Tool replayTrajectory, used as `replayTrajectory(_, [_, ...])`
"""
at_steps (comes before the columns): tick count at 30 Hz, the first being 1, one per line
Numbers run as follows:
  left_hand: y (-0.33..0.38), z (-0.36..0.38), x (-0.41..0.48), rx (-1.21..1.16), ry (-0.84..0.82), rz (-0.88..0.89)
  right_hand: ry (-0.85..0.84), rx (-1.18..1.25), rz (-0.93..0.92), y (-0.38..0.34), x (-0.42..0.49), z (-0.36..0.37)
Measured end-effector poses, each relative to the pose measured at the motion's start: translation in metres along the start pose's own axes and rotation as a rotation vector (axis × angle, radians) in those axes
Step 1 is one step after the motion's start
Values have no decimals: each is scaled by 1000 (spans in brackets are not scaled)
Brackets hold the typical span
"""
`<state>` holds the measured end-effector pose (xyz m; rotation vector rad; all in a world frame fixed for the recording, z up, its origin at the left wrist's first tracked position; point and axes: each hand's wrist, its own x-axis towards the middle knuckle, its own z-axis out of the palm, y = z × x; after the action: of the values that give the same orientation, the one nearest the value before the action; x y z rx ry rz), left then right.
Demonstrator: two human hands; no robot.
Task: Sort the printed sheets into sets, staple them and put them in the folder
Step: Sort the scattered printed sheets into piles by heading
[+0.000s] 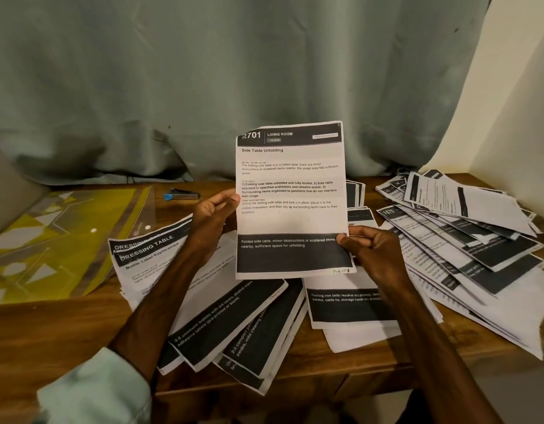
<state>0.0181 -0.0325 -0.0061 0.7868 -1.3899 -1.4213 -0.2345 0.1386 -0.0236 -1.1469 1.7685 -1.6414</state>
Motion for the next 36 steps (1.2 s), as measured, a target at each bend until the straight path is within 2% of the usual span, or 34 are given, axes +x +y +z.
replayTrajectory(12, [0,0,0,-2,-10,7,-78,9,4,-4,6,-5])
replayTrajectory(36, [4,0,-4,-16,-7,36,-86,32,43,-14,12,2])
